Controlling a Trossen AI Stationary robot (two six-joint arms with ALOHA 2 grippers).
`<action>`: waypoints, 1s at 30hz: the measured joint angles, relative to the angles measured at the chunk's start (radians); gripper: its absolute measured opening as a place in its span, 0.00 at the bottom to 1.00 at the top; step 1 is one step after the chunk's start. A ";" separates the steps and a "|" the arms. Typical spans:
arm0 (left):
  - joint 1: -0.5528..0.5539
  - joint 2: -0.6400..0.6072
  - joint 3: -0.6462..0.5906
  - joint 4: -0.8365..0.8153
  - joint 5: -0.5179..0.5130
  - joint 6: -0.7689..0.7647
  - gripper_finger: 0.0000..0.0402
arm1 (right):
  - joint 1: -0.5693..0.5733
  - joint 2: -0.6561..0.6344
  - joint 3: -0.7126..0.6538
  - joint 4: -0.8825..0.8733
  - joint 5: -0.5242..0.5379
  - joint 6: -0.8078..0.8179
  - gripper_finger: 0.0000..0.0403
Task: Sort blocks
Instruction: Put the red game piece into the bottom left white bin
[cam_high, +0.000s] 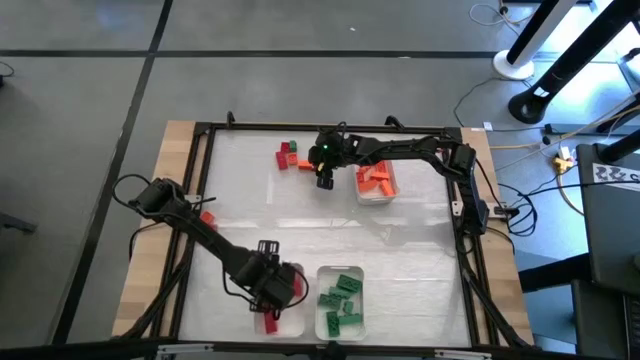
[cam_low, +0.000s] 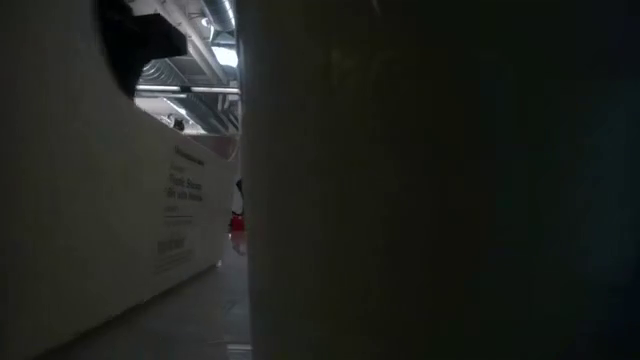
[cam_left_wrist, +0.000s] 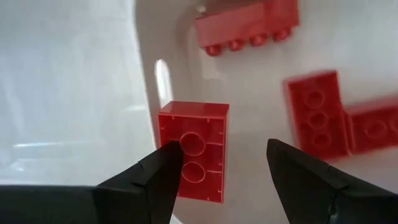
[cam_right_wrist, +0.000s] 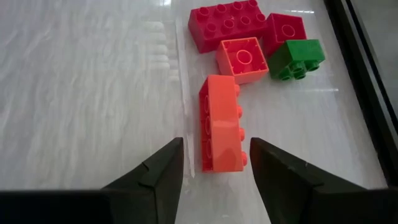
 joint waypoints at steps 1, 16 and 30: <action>0.001 0.000 0.000 0.000 -0.013 0.012 0.55 | 0.000 0.000 0.000 -0.003 -0.011 0.000 0.46; -0.008 -0.022 0.000 0.111 -0.020 -0.018 0.55 | 0.121 -0.079 -0.001 -0.001 -0.350 -0.122 0.46; -0.029 -0.061 0.001 0.110 -0.024 -0.205 0.55 | 0.473 -0.090 -0.001 0.132 -0.013 -0.104 0.46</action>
